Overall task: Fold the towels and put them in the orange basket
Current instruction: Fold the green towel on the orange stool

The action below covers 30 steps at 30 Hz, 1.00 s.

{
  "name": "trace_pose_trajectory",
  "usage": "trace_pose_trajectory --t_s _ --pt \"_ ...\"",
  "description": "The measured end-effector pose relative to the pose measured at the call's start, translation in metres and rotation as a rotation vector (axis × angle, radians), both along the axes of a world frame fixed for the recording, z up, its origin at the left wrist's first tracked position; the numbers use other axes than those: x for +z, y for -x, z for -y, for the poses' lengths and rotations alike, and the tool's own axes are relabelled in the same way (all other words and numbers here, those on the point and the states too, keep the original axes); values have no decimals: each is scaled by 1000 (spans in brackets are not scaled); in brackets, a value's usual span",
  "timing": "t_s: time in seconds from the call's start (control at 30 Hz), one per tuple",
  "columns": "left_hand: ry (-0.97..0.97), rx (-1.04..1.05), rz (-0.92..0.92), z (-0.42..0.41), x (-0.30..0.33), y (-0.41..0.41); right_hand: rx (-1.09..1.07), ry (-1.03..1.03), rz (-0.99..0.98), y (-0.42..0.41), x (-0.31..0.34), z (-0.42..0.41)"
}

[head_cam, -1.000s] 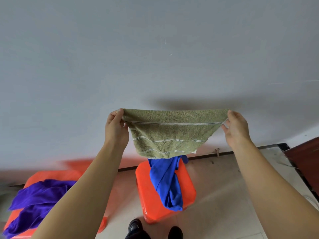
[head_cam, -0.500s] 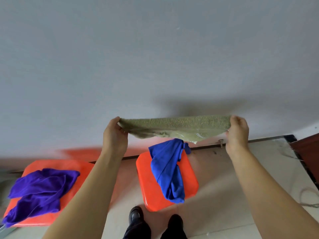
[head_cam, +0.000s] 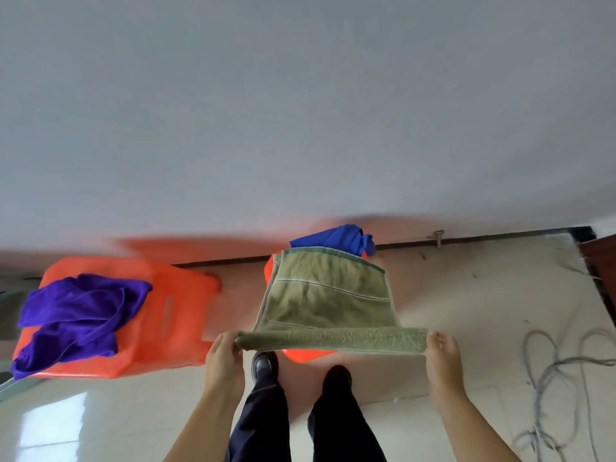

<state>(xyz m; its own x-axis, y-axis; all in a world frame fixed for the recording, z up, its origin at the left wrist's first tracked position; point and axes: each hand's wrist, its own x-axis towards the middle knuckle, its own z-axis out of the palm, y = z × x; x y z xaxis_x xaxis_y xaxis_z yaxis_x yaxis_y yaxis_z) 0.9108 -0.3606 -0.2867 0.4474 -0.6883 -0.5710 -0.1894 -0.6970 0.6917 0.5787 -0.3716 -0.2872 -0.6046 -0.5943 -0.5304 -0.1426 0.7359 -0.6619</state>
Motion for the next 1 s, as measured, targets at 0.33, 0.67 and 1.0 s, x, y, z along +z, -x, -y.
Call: trace_pose_trajectory --t_s 0.33,0.67,1.0 --pt "78 202 -331 146 -51 11 -6 -15 -46 13 -73 116" --pt "-39 184 -106 201 -149 27 35 -190 53 17 -175 162" --pt "-420 -148 72 110 -141 22 173 -482 -19 -4 -143 74"
